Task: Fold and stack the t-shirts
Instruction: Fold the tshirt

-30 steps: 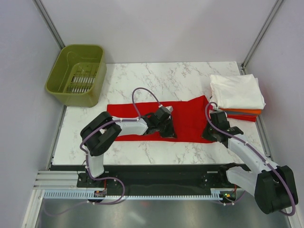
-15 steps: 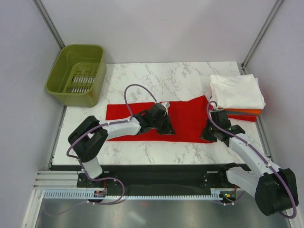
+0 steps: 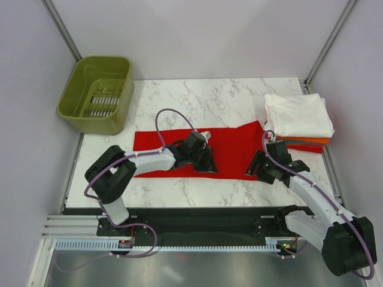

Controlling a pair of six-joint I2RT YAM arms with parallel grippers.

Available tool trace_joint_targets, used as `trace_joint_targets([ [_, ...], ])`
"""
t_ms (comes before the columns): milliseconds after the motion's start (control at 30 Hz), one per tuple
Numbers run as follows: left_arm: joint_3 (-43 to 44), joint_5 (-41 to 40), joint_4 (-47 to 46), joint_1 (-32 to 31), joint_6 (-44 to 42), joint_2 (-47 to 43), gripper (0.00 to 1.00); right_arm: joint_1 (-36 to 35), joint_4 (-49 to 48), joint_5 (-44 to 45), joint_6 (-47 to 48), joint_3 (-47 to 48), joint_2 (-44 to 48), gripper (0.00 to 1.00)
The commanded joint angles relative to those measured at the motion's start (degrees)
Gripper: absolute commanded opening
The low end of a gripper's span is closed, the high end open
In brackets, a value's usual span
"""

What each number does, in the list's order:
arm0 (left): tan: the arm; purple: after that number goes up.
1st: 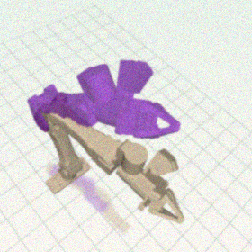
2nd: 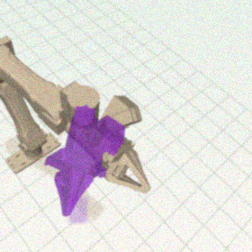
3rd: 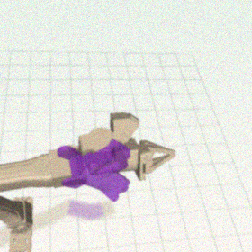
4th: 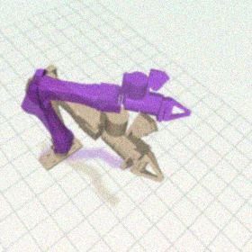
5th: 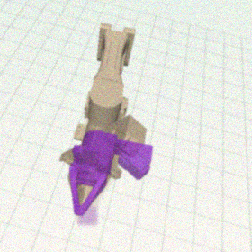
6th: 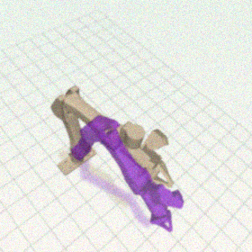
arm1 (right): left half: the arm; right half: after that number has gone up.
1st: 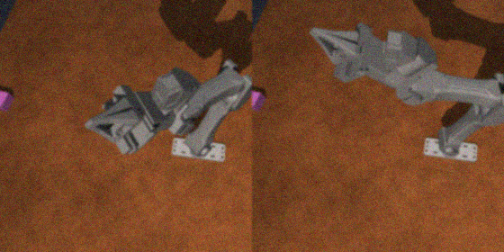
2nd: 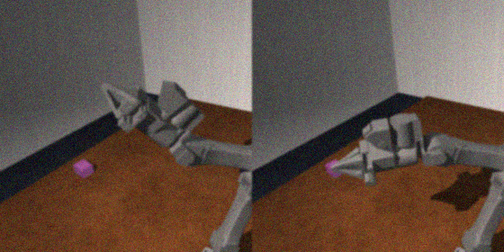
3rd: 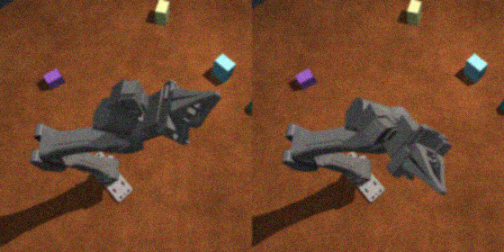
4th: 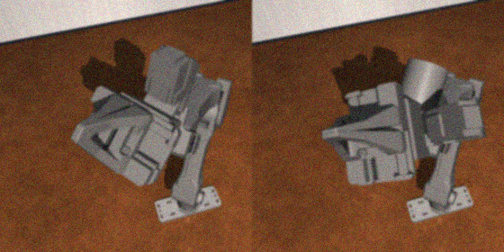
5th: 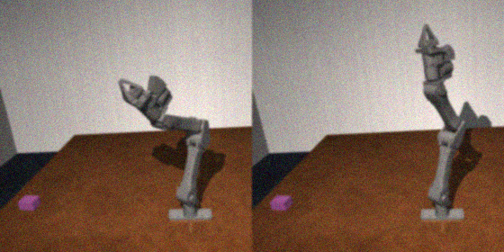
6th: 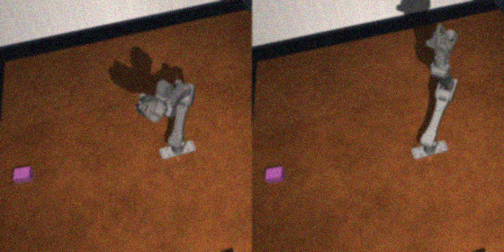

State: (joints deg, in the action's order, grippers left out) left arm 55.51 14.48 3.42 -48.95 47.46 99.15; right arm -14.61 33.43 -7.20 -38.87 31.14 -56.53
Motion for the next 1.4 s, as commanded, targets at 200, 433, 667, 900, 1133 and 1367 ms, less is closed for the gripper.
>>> trace_joint_targets([
  [200, 1.3, -2.6, 6.8, 1.0, -6.2, -9.1, 0.39, 0.2, -0.4, 9.6, 1.7, 8.1, 1.4, 0.45],
  [433, 0.0, -8.8, 12.1, 7.2, -11.3, -18.2, 0.40, -0.1, -4.2, 10.0, 2.8, 11.1, -3.1, 0.12],
  [667, 0.0, -10.5, 14.2, 19.9, -16.4, -19.8, 0.02, -4.9, -6.4, 14.2, 1.5, 13.2, -9.3, 0.00],
  [900, 5.6, -14.3, 15.8, 29.7, -21.2, -12.0, 0.02, -8.2, -9.9, 18.5, -0.6, 13.2, -17.5, 0.00],
  [1133, 12.9, -14.0, 17.7, 35.5, -22.1, 1.8, 0.02, -8.0, -11.1, 23.2, 0.6, 17.2, -25.4, 0.00],
  [1367, 15.9, -14.3, 19.5, 37.3, -20.8, 9.9, 0.02, -7.7, -13.0, 22.8, 0.8, 20.3, -34.1, 0.00],
])
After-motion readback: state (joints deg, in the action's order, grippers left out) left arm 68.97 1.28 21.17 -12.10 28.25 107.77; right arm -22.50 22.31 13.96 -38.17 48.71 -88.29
